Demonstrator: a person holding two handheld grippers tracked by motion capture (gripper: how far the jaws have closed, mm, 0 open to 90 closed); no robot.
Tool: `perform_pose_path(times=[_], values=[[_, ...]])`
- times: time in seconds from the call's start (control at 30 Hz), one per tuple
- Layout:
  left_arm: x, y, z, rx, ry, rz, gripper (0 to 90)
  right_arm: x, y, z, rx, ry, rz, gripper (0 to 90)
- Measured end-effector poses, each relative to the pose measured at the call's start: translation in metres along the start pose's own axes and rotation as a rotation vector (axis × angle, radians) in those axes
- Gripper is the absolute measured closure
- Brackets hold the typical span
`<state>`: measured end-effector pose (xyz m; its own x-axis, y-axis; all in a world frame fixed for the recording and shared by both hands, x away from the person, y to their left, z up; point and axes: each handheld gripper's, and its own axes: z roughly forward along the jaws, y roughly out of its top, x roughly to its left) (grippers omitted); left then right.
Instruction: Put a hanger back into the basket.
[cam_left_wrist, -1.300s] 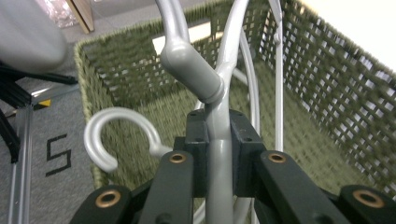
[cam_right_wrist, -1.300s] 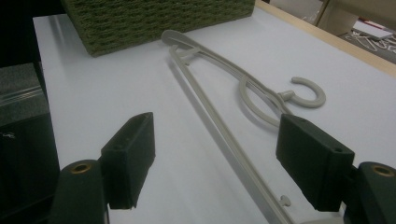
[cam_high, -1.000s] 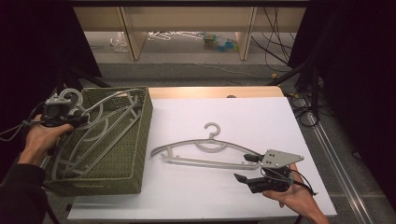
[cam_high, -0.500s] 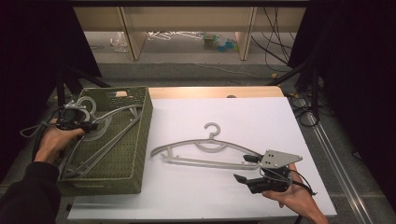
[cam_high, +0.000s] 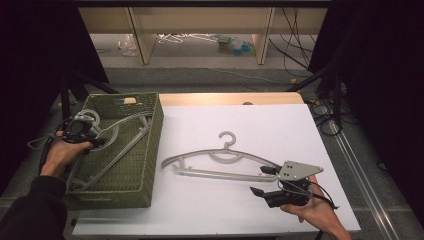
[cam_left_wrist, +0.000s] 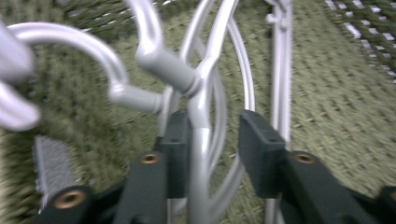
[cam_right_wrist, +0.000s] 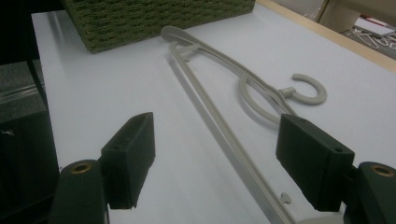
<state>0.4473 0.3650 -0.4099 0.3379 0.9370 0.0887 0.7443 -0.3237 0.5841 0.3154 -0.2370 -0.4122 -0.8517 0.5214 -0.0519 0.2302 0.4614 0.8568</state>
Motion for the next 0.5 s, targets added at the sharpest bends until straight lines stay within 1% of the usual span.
perform_pose_path(times=[0.03,0.07,0.13,0.27,0.3,0.37,0.43,0.47,0.5], values=[[0.0,-0.001,-0.001,-0.009,0.014,-0.024,56.7,0.0,0.0,0.0,-0.001,-0.002,0.001,29.0],[0.0,-0.001,-0.003,-0.017,0.023,-0.04,51.6,-0.001,0.0,-0.001,0.011,0.003,0.003,29.0],[0.0,-0.001,-0.008,-0.037,0.028,-0.045,46.7,-0.001,0.0,-0.001,0.011,0.0,0.004,29.0],[-0.005,0.001,-0.022,-0.094,0.009,-0.051,42.8,-0.001,-0.001,0.0,0.015,0.004,0.005,29.0],[-0.008,0.001,-0.027,-0.117,0.006,-0.049,41.7,-0.001,-0.001,0.0,0.015,0.004,0.005,29.0],[-0.017,0.001,-0.04,-0.173,0.011,-0.012,40.6,-0.001,-0.001,-0.001,0.014,0.003,0.007,29.0],[-0.029,-0.002,-0.055,-0.234,-0.017,0.013,38.8,-0.001,-0.001,-0.001,0.015,0.001,0.007,29.0],[-0.035,-0.004,-0.062,-0.254,-0.03,0.019,37.4,-0.002,-0.001,-0.001,0.017,-0.002,0.006,29.0],[-0.041,-0.006,-0.069,-0.268,-0.044,0.038,36.0,-0.002,-0.002,0.0,0.009,-0.005,0.006,29.0]])
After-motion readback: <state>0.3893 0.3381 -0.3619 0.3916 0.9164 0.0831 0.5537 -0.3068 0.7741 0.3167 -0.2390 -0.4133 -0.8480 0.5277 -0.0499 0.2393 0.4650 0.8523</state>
